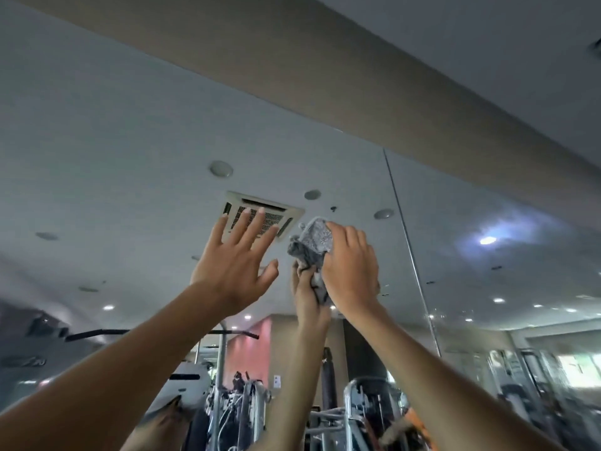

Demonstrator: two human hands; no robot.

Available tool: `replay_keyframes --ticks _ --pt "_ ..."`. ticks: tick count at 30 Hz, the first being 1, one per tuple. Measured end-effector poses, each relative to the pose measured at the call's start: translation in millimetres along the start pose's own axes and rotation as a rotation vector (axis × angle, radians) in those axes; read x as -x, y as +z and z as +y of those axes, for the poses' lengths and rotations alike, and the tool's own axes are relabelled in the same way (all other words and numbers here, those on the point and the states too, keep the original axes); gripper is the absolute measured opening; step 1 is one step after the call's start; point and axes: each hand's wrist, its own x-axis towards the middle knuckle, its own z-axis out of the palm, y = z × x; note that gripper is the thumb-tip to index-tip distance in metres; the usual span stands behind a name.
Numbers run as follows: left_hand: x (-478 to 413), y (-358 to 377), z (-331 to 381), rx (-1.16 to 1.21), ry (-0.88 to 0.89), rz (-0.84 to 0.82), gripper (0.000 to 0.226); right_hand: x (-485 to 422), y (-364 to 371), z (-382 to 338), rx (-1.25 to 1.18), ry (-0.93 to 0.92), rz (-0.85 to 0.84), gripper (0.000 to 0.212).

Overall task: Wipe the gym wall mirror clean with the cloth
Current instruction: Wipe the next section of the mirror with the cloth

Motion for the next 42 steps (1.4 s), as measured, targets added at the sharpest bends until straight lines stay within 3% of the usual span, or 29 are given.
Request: replay_keyframes --ticks 8,13,19,22,25,30,34,38,42 --pt "0.9 8.8 -0.9 0.022 -0.005 0.036 0.078 18.5 20.9 -10.7 -0.117 0.079 -0.085 0.056" --pt "3.1 7.0 2.3 0.012 -0.026 0.040 0.079 31.4 19.8 -5.7 -0.178 -0.010 -0.252 0.086" --pt "9.4 -0.4 7.5 0.012 -0.066 0.011 0.087 46.3 14.8 27.6 -0.185 -0.119 -0.243 0.062" --pt "10.1 -0.4 7.8 0.016 -0.072 0.008 0.086 21.8 15.8 34.7 -0.194 0.018 -0.207 0.069" --pt "10.3 -0.6 7.2 0.012 -0.078 0.007 0.085 -17.8 25.1 18.3 -0.127 0.155 -0.310 0.062" --pt "10.5 -2.4 5.5 0.011 -0.056 -0.019 0.088 -8.3 23.9 -7.4 -0.084 -0.040 -0.442 0.057" --pt "10.5 -6.0 -6.7 -0.026 0.021 -0.038 0.092 39.4 3.8 19.3 -0.045 -0.145 -0.536 0.064" --pt "16.6 -1.5 -7.8 -0.014 0.040 -0.037 0.089 17.1 1.7 54.2 -0.079 0.080 -0.529 0.072" --pt "18.9 2.8 -6.5 -0.009 0.026 -0.027 0.085 -28.6 25.8 24.6 -0.059 0.227 -0.429 0.069"
